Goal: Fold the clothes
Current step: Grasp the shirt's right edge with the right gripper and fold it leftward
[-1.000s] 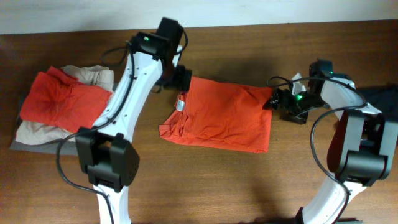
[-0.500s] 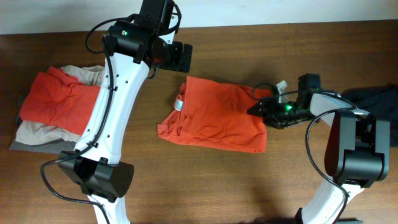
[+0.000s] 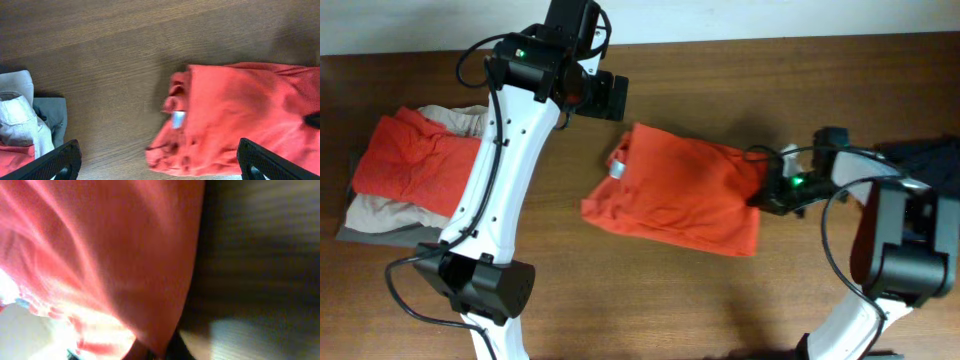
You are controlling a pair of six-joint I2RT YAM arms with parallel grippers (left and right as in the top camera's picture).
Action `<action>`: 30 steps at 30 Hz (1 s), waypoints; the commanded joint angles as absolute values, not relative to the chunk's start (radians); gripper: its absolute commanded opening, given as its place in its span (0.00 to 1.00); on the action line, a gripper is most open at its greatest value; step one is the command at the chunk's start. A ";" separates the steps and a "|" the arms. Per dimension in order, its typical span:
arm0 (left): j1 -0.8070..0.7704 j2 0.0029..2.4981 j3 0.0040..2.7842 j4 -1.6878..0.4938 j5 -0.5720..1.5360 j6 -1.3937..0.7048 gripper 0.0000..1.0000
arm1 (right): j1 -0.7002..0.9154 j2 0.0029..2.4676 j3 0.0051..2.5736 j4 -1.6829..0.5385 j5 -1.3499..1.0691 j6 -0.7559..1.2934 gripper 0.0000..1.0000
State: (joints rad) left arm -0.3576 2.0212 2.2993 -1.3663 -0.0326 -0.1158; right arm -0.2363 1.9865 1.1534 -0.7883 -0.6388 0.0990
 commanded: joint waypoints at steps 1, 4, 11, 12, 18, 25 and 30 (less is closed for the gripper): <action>-0.355 2.013 2.309 -1.370 -0.022 -0.100 0.99 | -0.302 1.905 1.246 -0.868 -0.346 0.094 0.04; -0.355 2.013 2.310 -1.366 -0.022 -0.100 0.99 | -0.333 1.874 1.344 -0.970 -0.234 0.094 0.04; -0.350 2.013 2.310 -1.366 -0.021 -0.100 0.99 | -0.316 1.859 1.664 -1.225 -0.130 0.093 0.04; -0.350 2.013 2.310 -1.366 -0.022 -0.100 0.99 | -0.299 1.859 1.711 -1.259 -0.125 0.093 0.04; -0.350 2.013 2.310 -1.366 -0.022 -0.099 0.99 | -0.138 1.860 1.816 -1.314 -0.118 0.117 0.04; -0.350 2.013 2.310 -1.366 -0.021 -0.100 0.99 | 0.114 1.927 1.779 -1.252 -0.065 0.274 0.04; -0.349 2.013 2.310 -1.370 -0.022 -0.099 0.99 | 0.255 2.013 1.772 -1.230 -0.014 0.365 0.05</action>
